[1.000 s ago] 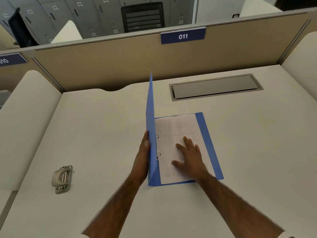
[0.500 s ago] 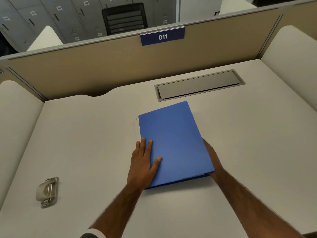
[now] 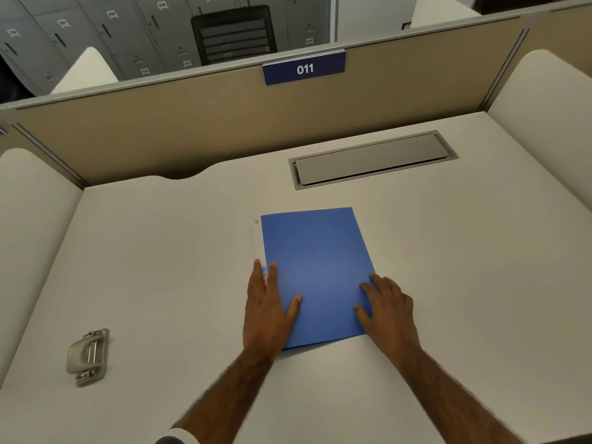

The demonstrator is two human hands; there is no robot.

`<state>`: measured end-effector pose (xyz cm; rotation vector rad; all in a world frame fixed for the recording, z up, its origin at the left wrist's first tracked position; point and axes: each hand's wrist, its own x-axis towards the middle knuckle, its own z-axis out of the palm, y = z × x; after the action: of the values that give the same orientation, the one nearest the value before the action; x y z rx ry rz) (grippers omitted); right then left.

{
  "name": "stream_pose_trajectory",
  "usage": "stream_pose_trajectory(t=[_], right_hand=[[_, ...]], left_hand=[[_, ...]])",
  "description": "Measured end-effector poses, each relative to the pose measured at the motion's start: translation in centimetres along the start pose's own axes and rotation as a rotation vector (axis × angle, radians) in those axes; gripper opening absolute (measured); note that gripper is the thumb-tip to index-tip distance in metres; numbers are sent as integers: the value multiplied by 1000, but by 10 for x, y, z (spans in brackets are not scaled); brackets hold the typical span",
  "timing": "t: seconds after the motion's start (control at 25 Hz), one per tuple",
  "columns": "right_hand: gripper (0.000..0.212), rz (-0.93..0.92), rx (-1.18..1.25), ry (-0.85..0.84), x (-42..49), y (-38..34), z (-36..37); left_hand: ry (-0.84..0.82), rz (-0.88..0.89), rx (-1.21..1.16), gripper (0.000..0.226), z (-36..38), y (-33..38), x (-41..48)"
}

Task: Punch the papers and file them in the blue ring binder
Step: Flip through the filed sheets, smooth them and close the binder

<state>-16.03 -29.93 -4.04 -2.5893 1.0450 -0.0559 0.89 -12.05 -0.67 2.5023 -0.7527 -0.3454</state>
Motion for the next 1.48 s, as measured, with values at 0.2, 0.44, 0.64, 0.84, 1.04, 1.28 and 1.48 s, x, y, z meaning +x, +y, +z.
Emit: stream_pose_trajectory(t=[0.2,0.44,0.64,0.84,1.04,1.28,1.48], right_hand=[[48,23,30,44,-3,2,9],[48,53,100,3,3,-1,-3],[67,319,682,-11,15,-18,-30],[33,446,1010,-154,46,-66,-59],[27,280,943,-79,100,-146,-66],[19,291,860,-57,176,-199,-35],[22,304,780,-55,218,-212,-11]], left_hand=[[49,-514,-412,94,-8,22,-15],[-33,-638,-780,47,-14,14,2],[-65,-503,-947,55,-46,9,0],[-75,-387,-982,44,-109,-23,26],[93,-246,-753,39,-147,-65,80],[163,-222,-614,50,-161,-98,153],[161,-245,-557,55,-148,-121,201]])
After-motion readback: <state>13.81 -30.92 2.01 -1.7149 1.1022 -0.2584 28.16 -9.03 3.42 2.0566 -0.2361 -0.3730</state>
